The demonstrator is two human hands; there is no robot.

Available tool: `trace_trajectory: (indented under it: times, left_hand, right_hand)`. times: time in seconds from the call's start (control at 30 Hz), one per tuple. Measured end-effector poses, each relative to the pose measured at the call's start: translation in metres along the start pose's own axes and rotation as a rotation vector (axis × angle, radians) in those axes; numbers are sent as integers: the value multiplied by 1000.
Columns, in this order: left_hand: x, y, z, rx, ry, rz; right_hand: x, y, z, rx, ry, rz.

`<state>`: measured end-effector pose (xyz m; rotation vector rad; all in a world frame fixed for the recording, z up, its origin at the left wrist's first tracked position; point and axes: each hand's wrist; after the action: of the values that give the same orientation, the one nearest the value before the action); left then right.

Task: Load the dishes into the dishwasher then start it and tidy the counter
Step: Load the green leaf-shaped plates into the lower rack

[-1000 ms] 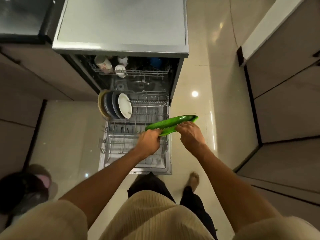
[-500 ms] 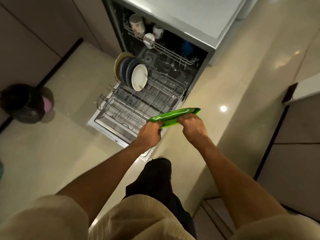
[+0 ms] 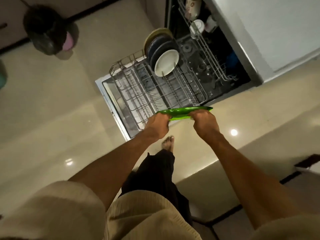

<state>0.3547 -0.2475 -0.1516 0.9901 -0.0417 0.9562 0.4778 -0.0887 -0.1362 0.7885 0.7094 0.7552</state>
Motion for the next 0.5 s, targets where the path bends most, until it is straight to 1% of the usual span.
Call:
trace_trajectory:
  times: [0.27, 0.5]
  left_hand:
    - [27, -19, -40, 84, 158, 76]
    - [35, -49, -84, 76, 289, 167]
  right_hand:
    - [48, 18, -58, -120, 98, 70]
    - [88, 1, -100, -170, 216, 130]
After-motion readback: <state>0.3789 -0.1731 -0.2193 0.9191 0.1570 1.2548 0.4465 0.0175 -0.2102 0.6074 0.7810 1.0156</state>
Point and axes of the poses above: each hand's wrist, its own z-axis away from the middle knuckle, its own y-axis out of the back of the hand, x = y × z, and after that the axes turned 10 degrees about -x, right-handed
